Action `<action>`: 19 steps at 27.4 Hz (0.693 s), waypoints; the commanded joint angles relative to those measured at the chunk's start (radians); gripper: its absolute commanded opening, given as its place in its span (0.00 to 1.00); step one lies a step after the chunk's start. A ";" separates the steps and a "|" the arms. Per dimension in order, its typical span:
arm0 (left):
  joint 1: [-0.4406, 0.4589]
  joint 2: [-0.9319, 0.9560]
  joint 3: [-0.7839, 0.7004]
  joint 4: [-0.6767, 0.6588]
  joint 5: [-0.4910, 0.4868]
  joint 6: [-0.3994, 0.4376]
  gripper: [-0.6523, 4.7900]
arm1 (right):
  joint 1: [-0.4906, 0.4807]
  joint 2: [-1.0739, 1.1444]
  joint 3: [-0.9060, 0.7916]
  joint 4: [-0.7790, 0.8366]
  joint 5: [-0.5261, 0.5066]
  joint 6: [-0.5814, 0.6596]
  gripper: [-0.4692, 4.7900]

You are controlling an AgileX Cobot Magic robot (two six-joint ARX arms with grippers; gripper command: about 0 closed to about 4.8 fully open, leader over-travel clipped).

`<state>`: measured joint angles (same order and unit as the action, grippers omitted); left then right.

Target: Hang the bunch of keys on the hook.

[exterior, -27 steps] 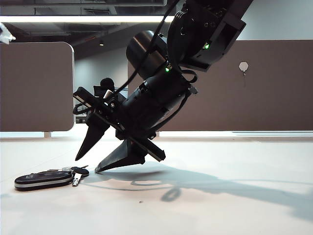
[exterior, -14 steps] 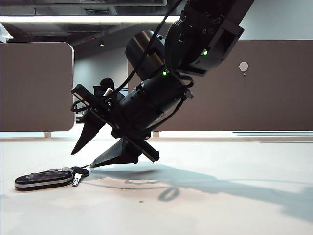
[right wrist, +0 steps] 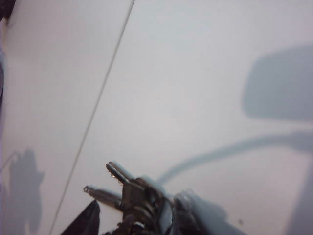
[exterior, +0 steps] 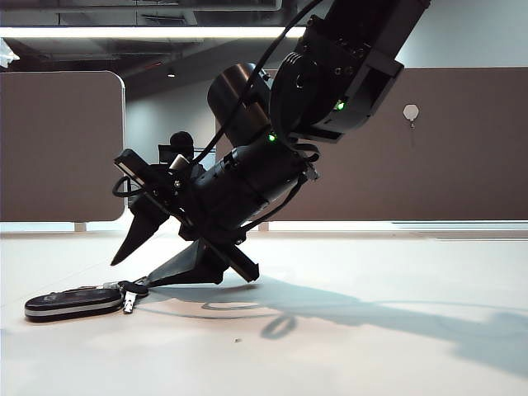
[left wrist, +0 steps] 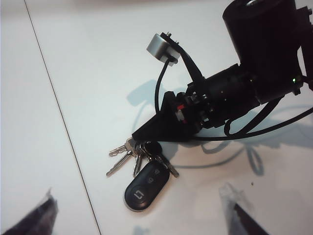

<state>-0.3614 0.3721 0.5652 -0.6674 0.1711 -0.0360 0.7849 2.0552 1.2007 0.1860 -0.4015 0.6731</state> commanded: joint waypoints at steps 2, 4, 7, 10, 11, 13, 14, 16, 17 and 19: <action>0.000 0.000 0.008 0.008 -0.003 -0.002 1.00 | 0.017 0.009 -0.006 -0.073 -0.030 0.008 0.46; 0.000 0.000 0.008 0.007 -0.003 -0.002 1.00 | 0.019 0.009 -0.006 -0.081 -0.027 0.007 0.39; 0.000 0.000 0.008 0.007 -0.003 -0.002 1.00 | 0.018 0.009 -0.006 -0.079 -0.023 -0.002 0.06; 0.000 0.000 0.008 0.006 -0.002 -0.002 1.00 | 0.017 0.009 -0.006 -0.076 -0.019 -0.005 0.08; 0.000 0.000 0.008 0.006 -0.002 -0.002 1.00 | 0.016 0.009 -0.006 -0.076 -0.019 -0.006 0.08; 0.000 0.000 0.008 0.007 -0.003 -0.002 1.00 | 0.016 0.007 -0.005 -0.074 -0.021 -0.021 0.08; 0.000 0.000 0.008 0.007 -0.003 -0.001 1.00 | 0.016 0.004 -0.005 -0.074 -0.021 -0.021 0.08; 0.000 0.000 0.008 0.008 -0.002 -0.001 1.00 | 0.015 -0.004 -0.005 -0.061 -0.021 -0.028 0.08; 0.000 0.000 0.008 0.009 -0.002 -0.002 1.00 | 0.015 -0.010 -0.005 -0.048 -0.022 -0.034 0.08; 0.000 0.000 0.008 0.010 -0.003 -0.002 1.00 | 0.013 -0.027 -0.005 -0.029 -0.019 -0.053 0.08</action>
<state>-0.3614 0.3721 0.5652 -0.6701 0.1711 -0.0360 0.8001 2.0441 1.1969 0.1555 -0.4351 0.6460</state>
